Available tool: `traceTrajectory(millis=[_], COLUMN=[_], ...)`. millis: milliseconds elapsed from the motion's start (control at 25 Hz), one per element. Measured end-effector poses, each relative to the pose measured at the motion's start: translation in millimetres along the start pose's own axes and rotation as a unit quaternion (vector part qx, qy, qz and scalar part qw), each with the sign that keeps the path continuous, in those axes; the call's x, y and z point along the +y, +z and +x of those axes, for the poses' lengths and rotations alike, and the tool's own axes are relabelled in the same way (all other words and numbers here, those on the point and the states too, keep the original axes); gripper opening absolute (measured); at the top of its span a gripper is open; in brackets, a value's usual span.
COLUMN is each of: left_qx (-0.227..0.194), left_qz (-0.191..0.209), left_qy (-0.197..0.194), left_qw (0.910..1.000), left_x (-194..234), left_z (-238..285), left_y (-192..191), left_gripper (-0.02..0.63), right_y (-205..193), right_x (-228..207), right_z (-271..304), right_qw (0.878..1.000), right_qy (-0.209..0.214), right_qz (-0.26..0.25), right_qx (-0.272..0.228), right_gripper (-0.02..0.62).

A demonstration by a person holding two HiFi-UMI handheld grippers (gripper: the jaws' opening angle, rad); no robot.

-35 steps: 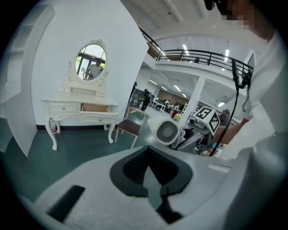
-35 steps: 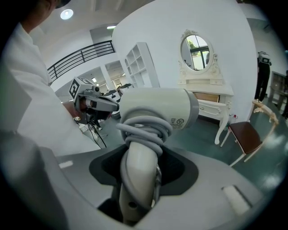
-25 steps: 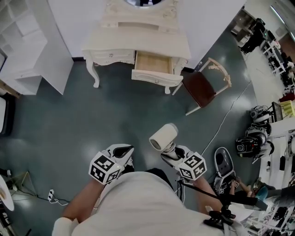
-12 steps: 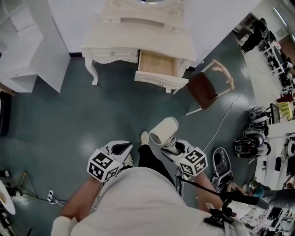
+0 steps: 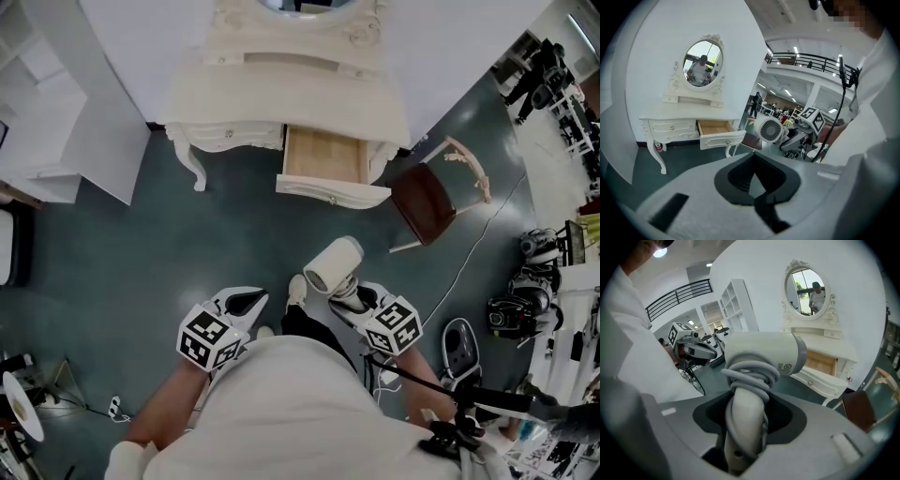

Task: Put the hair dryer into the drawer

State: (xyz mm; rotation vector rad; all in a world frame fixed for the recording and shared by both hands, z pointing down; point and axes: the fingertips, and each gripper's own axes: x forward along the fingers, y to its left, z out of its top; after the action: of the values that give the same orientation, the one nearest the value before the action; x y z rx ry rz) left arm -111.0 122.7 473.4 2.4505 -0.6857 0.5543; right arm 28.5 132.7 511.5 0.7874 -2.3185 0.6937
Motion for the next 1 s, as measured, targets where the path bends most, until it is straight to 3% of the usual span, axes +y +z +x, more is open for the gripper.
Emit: traceTrajectory(millis=[240,440,640,1000], left_qx=[-0.002,0.003,0.005,0.016], left_qz=[0.006,0.005,0.005,0.001], left_qy=[0.017,0.027,0.032,0.017], left_qw=[0.9998,0.9996,0.9995,0.9997], left_x=[35.5,50.9,66.7,106.4], left_z=[44.8,81.9,110.6,122.6], left_y=[64.7,98.6,121.1,139.7], left_gripper=[0.001,0.002,0.002,0.002], right_y=[39.6,50.0,52.5,77.4], right_x=[-68.0,-119.2,-160.6,-187.0], right_z=[5.3,4.2,14.9,45.0], right_qw=[1.0,1.0,1.0,1.0], right_qy=[0.011,0.012,0.017,0.016], right_qz=[-0.011,-0.019,-0.017,-0.004], right_qx=[-0.006,0.001,0.014,0.026], right_gripper=[0.209,0.209,0.209,0.209])
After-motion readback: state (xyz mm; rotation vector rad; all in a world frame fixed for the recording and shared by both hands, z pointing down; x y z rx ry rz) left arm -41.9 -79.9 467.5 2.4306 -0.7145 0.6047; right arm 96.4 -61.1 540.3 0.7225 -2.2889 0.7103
